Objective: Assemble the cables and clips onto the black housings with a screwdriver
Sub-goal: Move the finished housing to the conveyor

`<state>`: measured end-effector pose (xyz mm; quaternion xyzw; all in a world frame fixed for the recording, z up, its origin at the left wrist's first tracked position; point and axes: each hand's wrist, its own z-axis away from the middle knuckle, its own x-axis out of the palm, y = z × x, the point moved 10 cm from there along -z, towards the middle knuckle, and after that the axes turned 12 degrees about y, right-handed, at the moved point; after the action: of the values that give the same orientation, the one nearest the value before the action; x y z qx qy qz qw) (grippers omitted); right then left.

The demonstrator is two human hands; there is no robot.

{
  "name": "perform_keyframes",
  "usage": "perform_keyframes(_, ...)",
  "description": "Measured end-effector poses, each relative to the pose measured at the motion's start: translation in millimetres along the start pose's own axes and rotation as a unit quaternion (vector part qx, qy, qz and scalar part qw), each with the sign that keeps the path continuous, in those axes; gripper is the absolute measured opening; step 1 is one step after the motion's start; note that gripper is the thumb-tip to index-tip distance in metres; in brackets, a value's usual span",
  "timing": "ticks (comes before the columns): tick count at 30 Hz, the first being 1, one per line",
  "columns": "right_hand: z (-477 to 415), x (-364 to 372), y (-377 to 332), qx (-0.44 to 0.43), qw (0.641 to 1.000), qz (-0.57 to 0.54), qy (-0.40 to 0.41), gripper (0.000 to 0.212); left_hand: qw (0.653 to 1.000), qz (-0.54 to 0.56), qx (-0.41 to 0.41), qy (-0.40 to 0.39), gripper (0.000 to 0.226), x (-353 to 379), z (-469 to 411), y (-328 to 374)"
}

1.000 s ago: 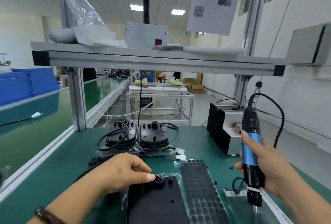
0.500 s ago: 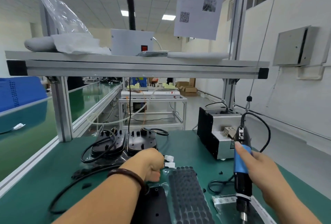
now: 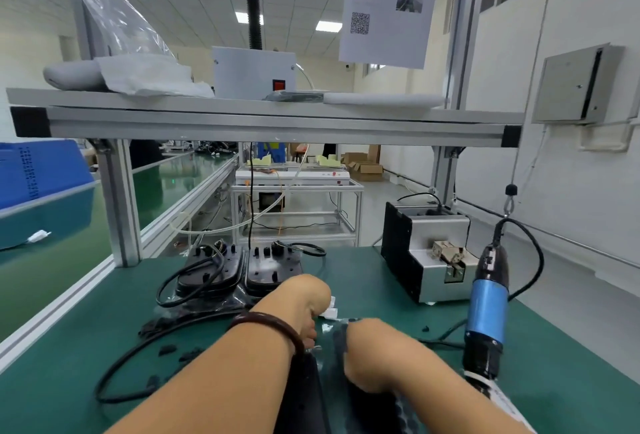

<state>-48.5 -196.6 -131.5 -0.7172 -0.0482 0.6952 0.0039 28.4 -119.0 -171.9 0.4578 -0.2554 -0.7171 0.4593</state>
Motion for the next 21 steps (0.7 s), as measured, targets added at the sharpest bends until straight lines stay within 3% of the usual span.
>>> perform_keyframes(5,-9,24,11,0.048,0.997,-0.062,0.018,0.054,0.997,0.069,-0.017,0.003,0.018,7,5,2)
perform_keyframes(9,-8,18,17,0.033,0.99,-0.119,0.062,0.033,0.991,0.124,-0.043,0.006,0.015,7,3,-4)
perform_keyframes(13,-10,13,23,0.05,0.976,-0.177,0.112,0.028,0.99,0.13,-0.044,-0.023,0.022,8,5,-4)
perform_keyframes(18,-8,-14,45,0.11,0.937,-0.208,0.259,0.021,0.989,0.135,0.018,-0.052,0.018,6,7,3)
perform_keyframes(21,-6,-18,42,0.101,0.928,-0.226,0.279,0.021,0.988,0.135,0.068,-0.036,0.02,1,10,4)
